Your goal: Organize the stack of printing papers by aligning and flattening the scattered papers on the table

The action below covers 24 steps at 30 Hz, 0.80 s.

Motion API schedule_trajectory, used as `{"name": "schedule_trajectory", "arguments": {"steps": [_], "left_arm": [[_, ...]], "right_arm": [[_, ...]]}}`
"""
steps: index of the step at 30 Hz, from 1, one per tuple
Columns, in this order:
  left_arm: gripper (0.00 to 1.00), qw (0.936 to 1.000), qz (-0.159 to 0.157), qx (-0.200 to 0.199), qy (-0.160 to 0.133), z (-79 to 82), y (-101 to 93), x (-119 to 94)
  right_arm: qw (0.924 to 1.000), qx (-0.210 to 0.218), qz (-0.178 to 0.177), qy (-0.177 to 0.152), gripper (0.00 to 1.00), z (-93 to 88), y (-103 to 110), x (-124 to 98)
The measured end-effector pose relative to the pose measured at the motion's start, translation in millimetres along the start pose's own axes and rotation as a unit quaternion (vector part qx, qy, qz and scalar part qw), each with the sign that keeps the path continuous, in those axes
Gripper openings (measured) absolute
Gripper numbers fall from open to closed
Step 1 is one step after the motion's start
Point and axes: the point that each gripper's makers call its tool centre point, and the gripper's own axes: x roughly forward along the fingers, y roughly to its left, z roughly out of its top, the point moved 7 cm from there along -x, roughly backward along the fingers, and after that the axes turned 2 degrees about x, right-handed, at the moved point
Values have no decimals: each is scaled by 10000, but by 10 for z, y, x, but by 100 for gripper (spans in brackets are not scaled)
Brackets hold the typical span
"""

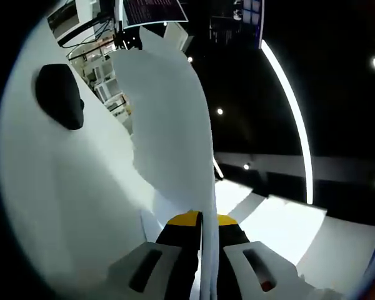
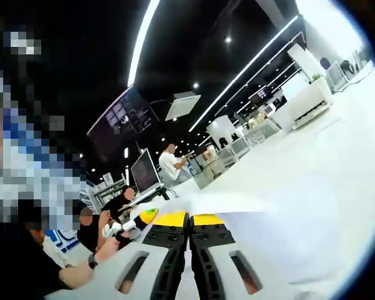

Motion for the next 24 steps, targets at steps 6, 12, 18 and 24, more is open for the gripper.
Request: {"name": "schedule_trajectory", "arguments": {"steps": [6,12,18,24], "left_arm": [[7,10000,-32,-89,-5,5,3,4],[10,9997,-55,-221,-14,8,-2,11],[13,9997,-78,-228,-14,4,-16,22],[14,9997,-96,-245,-6,1,-21,28]], "right_arm": [[9997,-187,-113,75,0,-32,-37,19],[9981,-511,-197,283,0,-108,-17,59],[9967,-662,-135,452,0,-184,37,133],[9956,-702,112,614,0,-269,129,228]]}}
